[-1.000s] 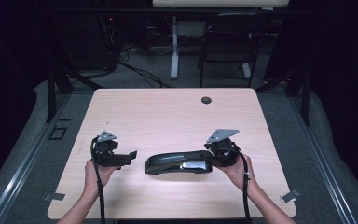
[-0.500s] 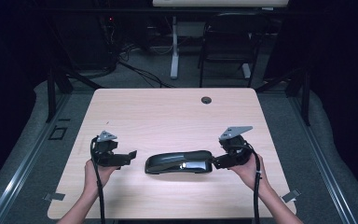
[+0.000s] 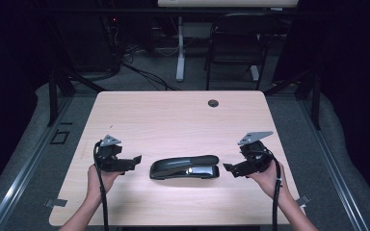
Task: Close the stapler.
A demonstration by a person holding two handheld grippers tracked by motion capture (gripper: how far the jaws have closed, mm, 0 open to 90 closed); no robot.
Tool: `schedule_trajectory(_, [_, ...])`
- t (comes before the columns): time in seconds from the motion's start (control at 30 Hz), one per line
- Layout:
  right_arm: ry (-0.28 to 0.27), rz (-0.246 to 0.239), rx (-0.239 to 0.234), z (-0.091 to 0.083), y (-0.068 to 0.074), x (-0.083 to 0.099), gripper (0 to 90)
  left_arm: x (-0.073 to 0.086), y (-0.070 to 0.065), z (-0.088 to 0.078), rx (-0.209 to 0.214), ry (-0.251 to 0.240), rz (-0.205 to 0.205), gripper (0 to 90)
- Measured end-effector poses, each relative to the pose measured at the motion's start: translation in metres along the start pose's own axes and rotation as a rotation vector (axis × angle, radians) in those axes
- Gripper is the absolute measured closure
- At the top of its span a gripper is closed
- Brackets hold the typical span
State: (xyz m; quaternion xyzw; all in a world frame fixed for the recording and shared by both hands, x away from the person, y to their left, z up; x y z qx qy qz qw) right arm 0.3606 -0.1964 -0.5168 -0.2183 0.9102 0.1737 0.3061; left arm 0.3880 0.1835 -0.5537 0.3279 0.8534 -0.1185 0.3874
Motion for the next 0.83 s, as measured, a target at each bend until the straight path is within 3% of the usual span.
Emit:
schedule_trajectory(0.3, [0.056,0.037,0.065,-0.002,-0.028,0.027,3.0,0.000,-0.001,0.001,0.005,0.006,0.016,10.6])
schedule_trajectory(0.4, [0.089,0.008,0.131,-0.002,-0.038,0.039,2.7,0.000,-0.002,0.002,0.007,0.006,0.014,10.5])
schedule_trajectory(0.57, [0.155,-0.015,0.184,0.003,-0.051,0.055,0.7,-0.001,-0.003,0.003,0.009,0.004,0.026,9.8])
schedule_trajectory(0.73, [0.219,-0.031,0.179,0.012,-0.057,0.063,1.0,0.000,-0.006,0.008,0.024,0.019,0.035,8.9])
schedule_trajectory(0.83, [0.246,-0.033,0.187,0.017,-0.061,0.067,1.0,0.001,-0.005,0.010,0.021,0.030,0.062,8.7])
Point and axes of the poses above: each handheld gripper's, and its own axes: z roughly forward along the jaws, x roughly out of its underside, y roughly to its left, the point moved 7 cm from there along z, roughly forward along the jaws, and after that the axes turned 15 degrees about z, right-handed, at the moved point
